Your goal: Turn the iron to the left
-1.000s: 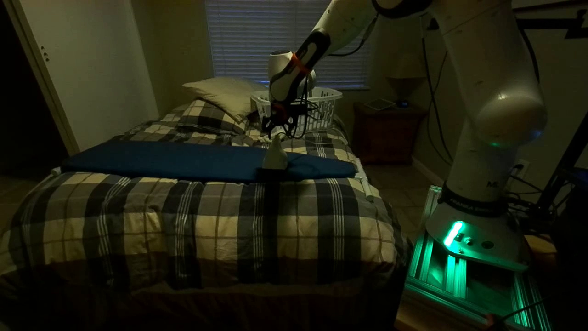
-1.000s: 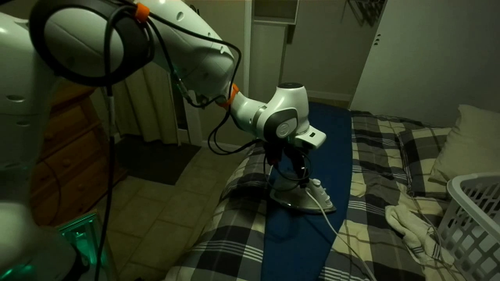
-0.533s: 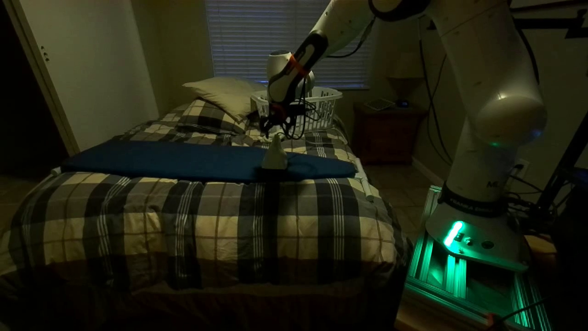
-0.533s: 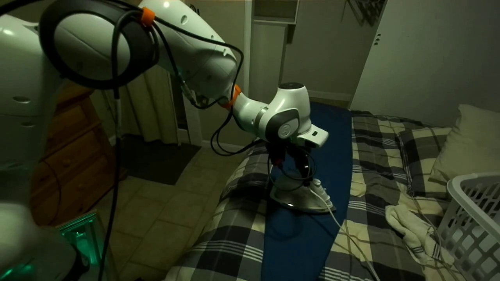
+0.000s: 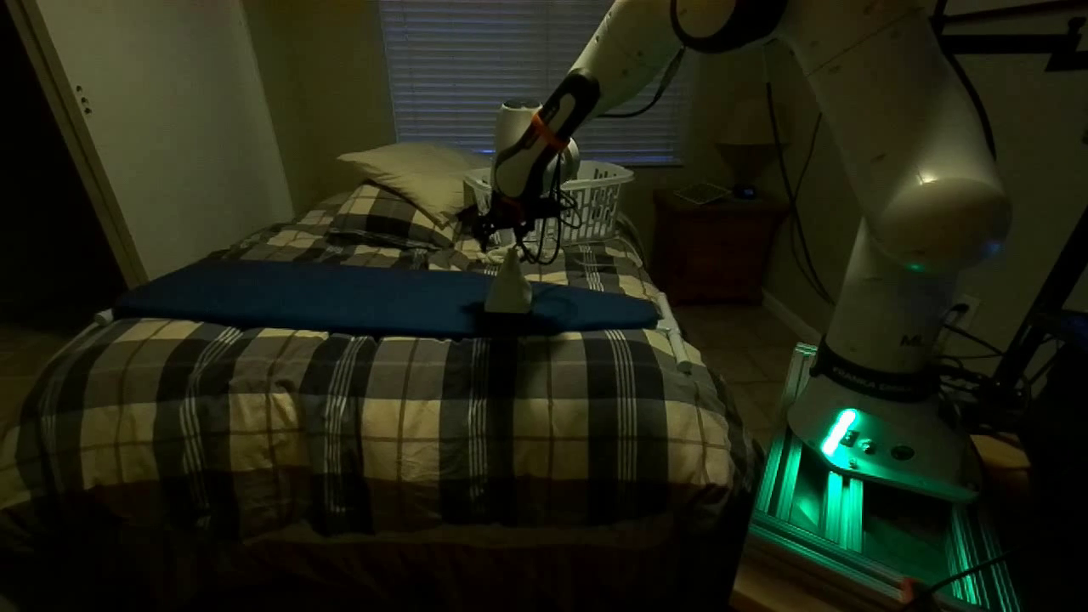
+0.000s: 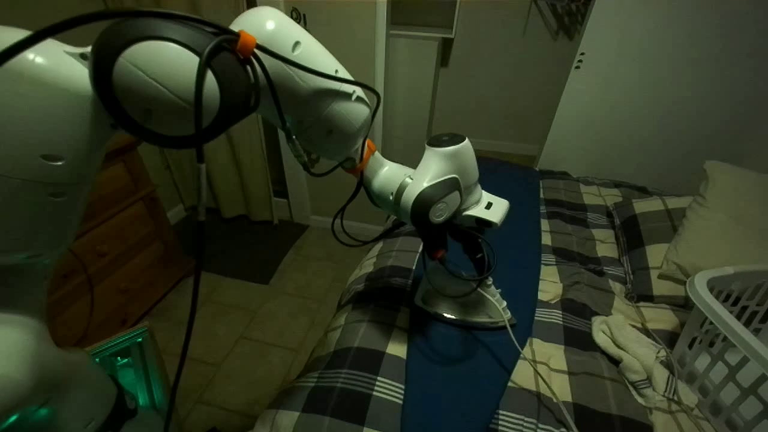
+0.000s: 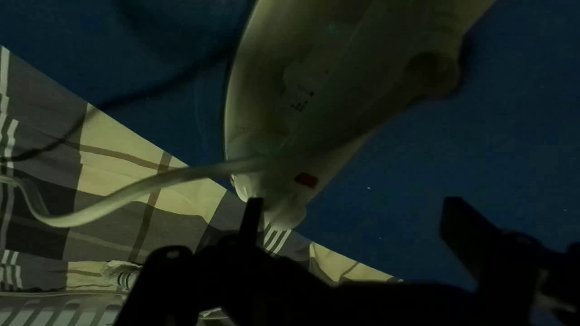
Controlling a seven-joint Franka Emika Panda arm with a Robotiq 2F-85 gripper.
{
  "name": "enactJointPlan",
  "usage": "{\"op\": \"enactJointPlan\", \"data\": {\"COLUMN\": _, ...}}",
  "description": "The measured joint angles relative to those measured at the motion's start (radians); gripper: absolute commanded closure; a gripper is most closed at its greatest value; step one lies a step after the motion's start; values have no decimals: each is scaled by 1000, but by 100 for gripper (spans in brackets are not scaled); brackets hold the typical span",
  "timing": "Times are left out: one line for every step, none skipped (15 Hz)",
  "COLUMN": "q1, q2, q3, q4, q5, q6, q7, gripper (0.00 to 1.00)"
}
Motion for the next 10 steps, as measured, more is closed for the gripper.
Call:
{"op": "enactJointPlan", "data": {"q1": 1, "q2": 9, "q3": -3, "q4": 2, "q5": 0, "q6": 0, "q7": -6, "gripper": 0}}
{"op": "enactJointPlan", "data": {"q1": 2, "q2": 18, "q3": -7, "q4": 5, "q5": 0, "q6": -2, "q7": -10, "gripper": 17}}
{"op": "enactJointPlan", "data": {"q1": 3, "q2": 26, "q3": -10, "q4": 6, "q5": 0, "q6": -2, "q7": -13, "gripper": 27}}
{"op": "enactJointPlan", "data": {"q1": 5, "q2": 30, "q3": -15, "q4": 7, "q5": 0, "q6": -8, "q7": -17, "gripper": 34}}
{"op": "enactJointPlan", "data": {"q1": 9, "q2": 33, "q3": -22, "q4": 7, "q5": -1, "q6": -16, "q7": -19, "gripper": 41}}
{"op": "enactJointPlan", "data": {"q1": 15, "q2": 34, "q3": -31, "q4": 8, "q5": -3, "q6": -25, "q7": -23, "gripper": 50}}
{"op": "enactJointPlan", "data": {"q1": 21, "q2": 35, "q3": -40, "q4": 9, "q5": -7, "q6": -31, "q7": -29, "gripper": 56}}
{"op": "enactJointPlan", "data": {"q1": 28, "q2": 36, "q3": -50, "q4": 11, "q5": -16, "q6": -31, "q7": -36, "gripper": 64}}
{"op": "enactJointPlan", "data": {"q1": 37, "q2": 36, "q3": -64, "q4": 12, "q5": -34, "q6": -28, "q7": -45, "gripper": 70}}
{"op": "enactJointPlan", "data": {"q1": 47, "q2": 37, "q3": -77, "q4": 11, "q5": -57, "q6": -23, "q7": -53, "gripper": 75}}
